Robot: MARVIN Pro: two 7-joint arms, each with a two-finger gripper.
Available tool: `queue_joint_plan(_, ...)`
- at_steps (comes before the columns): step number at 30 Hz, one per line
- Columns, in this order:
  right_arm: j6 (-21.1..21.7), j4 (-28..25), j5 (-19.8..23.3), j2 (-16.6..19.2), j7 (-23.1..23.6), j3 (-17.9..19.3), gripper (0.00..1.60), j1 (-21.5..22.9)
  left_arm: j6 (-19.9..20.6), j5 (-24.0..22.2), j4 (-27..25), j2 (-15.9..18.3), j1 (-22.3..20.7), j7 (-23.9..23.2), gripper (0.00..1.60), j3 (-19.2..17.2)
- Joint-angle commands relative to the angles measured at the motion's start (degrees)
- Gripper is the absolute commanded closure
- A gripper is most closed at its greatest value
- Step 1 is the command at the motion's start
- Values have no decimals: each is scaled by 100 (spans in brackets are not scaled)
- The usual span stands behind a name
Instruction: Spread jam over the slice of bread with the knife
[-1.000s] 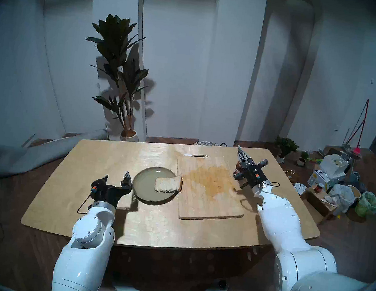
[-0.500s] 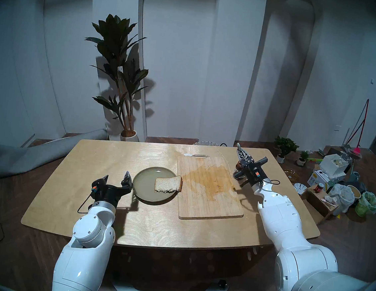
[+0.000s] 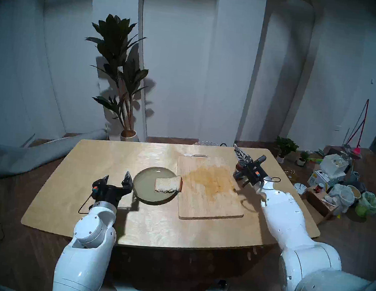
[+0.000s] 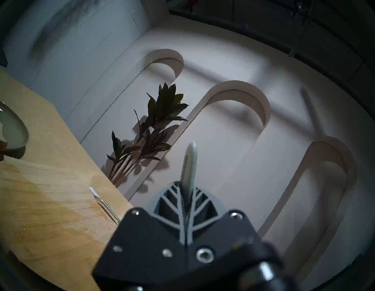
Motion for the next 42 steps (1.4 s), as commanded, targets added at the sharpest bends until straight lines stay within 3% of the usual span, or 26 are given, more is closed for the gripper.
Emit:
queue_joint_plan(1, -55, -87, 34, 152, 98, -72, 160, 202, -91, -7, -98, 4, -60, 20, 0, 16)
queue_joint_plan(25, -55, 566, 23, 213, 247, -435, 160, 569, -111, -39, -74, 26, -87, 88, 0, 33)
queue_joint_plan(42, -55, 429, 121, 240, 159, -599, 160, 613, -112, -65, -37, 45, -121, 85, 0, 35)
